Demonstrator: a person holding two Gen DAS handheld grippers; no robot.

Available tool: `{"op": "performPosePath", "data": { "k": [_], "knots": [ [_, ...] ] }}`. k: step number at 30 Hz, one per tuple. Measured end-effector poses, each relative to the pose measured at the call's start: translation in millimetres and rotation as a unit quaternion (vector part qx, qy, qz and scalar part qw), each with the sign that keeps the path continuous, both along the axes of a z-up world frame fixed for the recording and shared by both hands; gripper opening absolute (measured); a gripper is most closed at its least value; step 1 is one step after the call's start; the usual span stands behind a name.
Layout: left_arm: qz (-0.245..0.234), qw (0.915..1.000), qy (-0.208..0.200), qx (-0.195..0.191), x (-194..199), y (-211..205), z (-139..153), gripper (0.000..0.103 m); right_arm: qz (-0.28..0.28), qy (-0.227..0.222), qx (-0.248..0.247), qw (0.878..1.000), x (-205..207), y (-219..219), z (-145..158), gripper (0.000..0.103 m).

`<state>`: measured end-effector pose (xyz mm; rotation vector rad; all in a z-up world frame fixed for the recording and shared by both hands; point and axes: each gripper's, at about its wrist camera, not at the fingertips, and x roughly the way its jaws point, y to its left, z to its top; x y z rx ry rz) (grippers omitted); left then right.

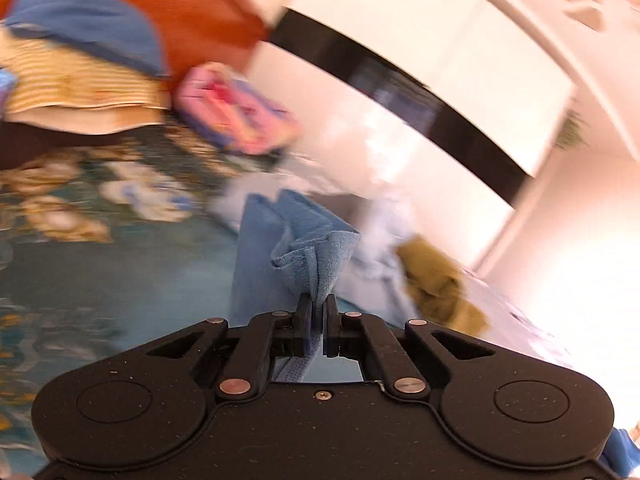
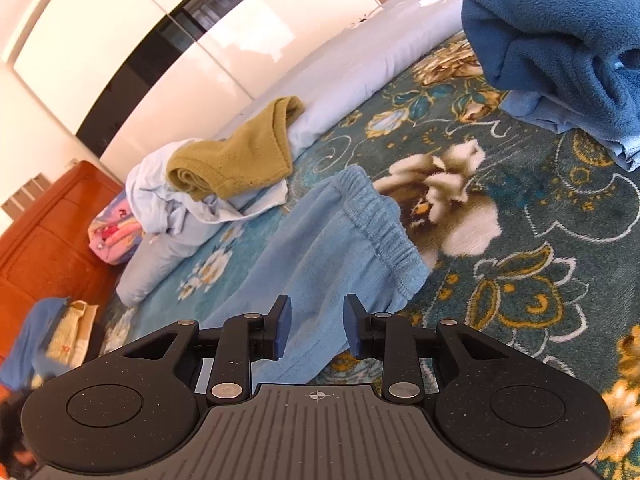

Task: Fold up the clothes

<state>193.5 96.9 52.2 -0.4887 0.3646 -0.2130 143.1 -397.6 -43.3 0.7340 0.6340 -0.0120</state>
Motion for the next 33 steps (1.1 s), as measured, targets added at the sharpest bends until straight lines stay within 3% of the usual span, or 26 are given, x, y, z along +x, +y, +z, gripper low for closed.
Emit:
{"op": "performPosePath", "data": {
  "k": [6, 11, 14, 16, 19, 21, 23, 27, 30, 33],
  "knots": [
    [-0.116, 0.9916, 0.042, 0.04, 17.8, -119.1, -25.9, 0.001, 0.002, -0.008, 0.011, 1.0, -3.6, -10.4, -5.2, 0.029],
    [-0.165, 0.979, 0.08, 0.089, 17.9, -184.6, -71.6, 0.002, 0.002, -0.012, 0.017, 1.0, -9.1, -20.0, -9.5, 0.029],
    [-0.174, 0.9714, 0.113, 0.116, 21.3, -202.0, -92.4, 0.005, 0.005, -0.01, 0.02, 1.0, -9.6, -21.6, -12.8, 0.029],
    [-0.178, 0.9681, 0.127, 0.123, 18.0, -204.9, -99.8, 0.008, 0.009, -0.012, 0.022, 1.0, -9.8, -20.1, -13.1, 0.031],
    [-0.203, 0.9653, 0.124, 0.108, 6.0, -196.7, -90.6, 0.034, 0.018, -0.017, 0.019, 0.999, -8.9, -15.5, -10.5, 0.034],
    [-0.214, 0.9648, 0.125, 0.087, -2.0, -184.6, -80.7, 0.037, 0.019, -0.017, 0.019, 0.999, -8.0, -12.4, -9.1, 0.034],
    [-0.205, 0.9699, 0.109, 0.075, -12.0, -163.2, -68.0, 0.044, 0.021, -0.017, 0.02, 0.999, -7.3, -8.8, -7.6, 0.036],
    [-0.147, 0.9812, 0.078, 0.097, -39.3, -106.1, -56.7, 0.048, 0.036, -0.02, 0.014, 0.999, -4.6, 4.4, -0.8, 0.037],
    [-0.106, 0.9808, 0.078, 0.143, -53.5, -72.1, -60.5, 0.048, 0.055, -0.028, 0.017, 0.998, 1.6, 17.9, 5.3, 0.038],
    [-0.092, 0.979, 0.102, 0.15, -50.2, -57.0, -71.3, 0.048, 0.081, -0.026, 0.034, 0.996, 19.6, 37.3, 5.9, 0.039]
  ]
}}
